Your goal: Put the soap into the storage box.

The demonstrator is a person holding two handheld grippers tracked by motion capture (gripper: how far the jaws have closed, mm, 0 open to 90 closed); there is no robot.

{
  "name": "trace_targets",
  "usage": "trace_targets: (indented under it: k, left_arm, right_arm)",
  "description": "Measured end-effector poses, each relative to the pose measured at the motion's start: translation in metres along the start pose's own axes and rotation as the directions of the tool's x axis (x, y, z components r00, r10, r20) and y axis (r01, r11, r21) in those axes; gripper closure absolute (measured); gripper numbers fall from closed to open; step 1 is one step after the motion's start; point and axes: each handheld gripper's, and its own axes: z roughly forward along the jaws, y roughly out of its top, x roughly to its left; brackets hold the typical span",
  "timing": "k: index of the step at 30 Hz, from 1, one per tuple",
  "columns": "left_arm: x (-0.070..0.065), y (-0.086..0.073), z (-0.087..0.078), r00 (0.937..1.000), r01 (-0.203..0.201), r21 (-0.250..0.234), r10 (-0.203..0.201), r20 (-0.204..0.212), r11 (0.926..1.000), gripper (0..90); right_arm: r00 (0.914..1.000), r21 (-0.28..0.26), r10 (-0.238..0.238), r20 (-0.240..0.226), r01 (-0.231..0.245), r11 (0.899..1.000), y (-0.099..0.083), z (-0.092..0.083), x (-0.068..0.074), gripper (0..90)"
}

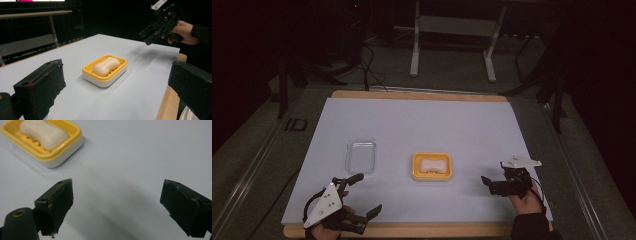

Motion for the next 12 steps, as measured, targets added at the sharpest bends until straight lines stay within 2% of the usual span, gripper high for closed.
trace_targets:
  k: [12]
  left_arm:
    - [-0.0010, -0.0001, 0.0012, 1.0000, -0.004, 0.005, 0.004, 0.002, 1.0000, 0.8]
  right_arm:
    - [1.0000, 0.002, -0.005, -0.008, 0.005, 1.000, 0.0001, 0.0034, -0.0009, 11.3]
